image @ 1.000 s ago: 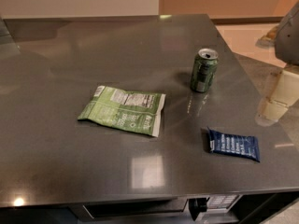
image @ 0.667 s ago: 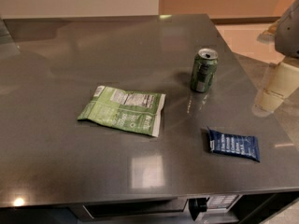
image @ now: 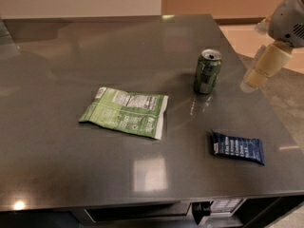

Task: Move green can near rxbar blueberry

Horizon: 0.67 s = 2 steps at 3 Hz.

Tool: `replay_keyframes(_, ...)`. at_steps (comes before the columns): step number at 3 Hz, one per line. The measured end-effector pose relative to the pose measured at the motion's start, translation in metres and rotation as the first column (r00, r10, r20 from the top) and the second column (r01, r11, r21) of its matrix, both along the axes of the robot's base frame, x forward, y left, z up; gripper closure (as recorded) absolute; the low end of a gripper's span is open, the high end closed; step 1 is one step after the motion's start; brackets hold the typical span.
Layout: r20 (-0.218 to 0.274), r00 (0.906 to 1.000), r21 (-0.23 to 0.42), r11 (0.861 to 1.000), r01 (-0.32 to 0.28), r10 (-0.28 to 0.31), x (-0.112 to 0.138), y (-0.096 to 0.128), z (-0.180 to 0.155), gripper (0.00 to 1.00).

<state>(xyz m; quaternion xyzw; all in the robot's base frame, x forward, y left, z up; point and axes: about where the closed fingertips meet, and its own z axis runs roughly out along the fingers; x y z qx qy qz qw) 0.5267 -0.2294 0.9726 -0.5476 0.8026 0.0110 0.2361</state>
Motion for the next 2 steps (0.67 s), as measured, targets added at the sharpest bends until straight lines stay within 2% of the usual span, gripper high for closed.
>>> replay_keyframes(1, -0.013, 0.9999, 0.064, 0.998, 0.009, -0.008, 0.037, 0.007, -0.012, 0.00)
replay_keyframes(2, -0.058, 0.9982, 0.104, 0.994, 0.019, -0.013, 0.072, 0.020, -0.031, 0.00)
